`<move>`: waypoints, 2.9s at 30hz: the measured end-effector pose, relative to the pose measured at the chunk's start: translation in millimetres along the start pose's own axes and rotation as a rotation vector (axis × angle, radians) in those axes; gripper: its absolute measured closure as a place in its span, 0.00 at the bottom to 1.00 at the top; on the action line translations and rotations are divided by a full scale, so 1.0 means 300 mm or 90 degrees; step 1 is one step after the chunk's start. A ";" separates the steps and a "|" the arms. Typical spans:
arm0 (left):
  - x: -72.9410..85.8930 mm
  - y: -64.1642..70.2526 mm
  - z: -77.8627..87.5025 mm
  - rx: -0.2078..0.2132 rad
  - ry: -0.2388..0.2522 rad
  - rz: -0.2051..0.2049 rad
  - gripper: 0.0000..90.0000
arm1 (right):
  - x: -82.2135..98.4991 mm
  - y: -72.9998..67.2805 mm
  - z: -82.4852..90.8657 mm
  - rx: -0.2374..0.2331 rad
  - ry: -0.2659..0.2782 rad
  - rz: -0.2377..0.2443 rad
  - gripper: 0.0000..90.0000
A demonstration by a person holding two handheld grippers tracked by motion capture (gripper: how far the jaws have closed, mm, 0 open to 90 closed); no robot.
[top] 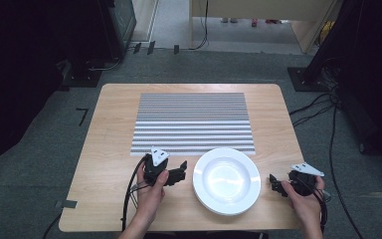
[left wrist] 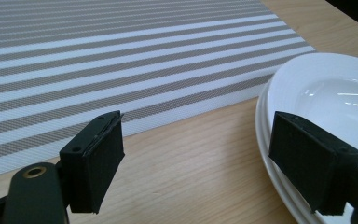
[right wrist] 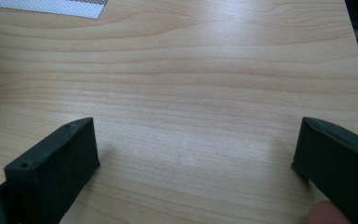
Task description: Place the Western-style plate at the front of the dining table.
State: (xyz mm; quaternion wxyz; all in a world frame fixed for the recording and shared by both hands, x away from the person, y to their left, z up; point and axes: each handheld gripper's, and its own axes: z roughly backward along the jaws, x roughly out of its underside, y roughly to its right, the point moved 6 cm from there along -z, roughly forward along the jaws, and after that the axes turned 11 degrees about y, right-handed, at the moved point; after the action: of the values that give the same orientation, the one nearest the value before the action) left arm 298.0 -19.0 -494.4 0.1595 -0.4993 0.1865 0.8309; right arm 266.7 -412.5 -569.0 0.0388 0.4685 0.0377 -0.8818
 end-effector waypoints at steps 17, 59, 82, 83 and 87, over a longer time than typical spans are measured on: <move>0.049 0.068 -0.010 0.046 -0.022 -0.003 0.20 | -0.087 -0.058 0.057 0.012 0.089 -0.101 0.14; 0.134 0.188 -0.033 0.148 -0.062 0.008 0.49 | -0.117 -0.266 0.105 -0.174 0.091 -0.204 0.89; 0.137 0.187 -0.033 0.149 -0.066 0.012 0.49 | -0.119 -0.254 0.106 -0.196 0.073 -0.259 0.92; 0.137 0.187 -0.033 0.149 -0.066 0.012 0.49 | -0.119 -0.254 0.107 -0.195 0.073 -0.260 0.92; 0.137 0.187 -0.033 0.147 -0.065 0.011 0.49 | -0.126 -0.255 0.113 -0.199 0.084 -0.265 0.92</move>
State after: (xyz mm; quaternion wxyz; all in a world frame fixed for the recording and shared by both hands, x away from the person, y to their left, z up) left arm 261.9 -69.8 -526.8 0.2180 -0.4328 0.2771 0.8297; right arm 251.8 -338.7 -516.5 -0.0739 0.4956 0.2711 -0.8218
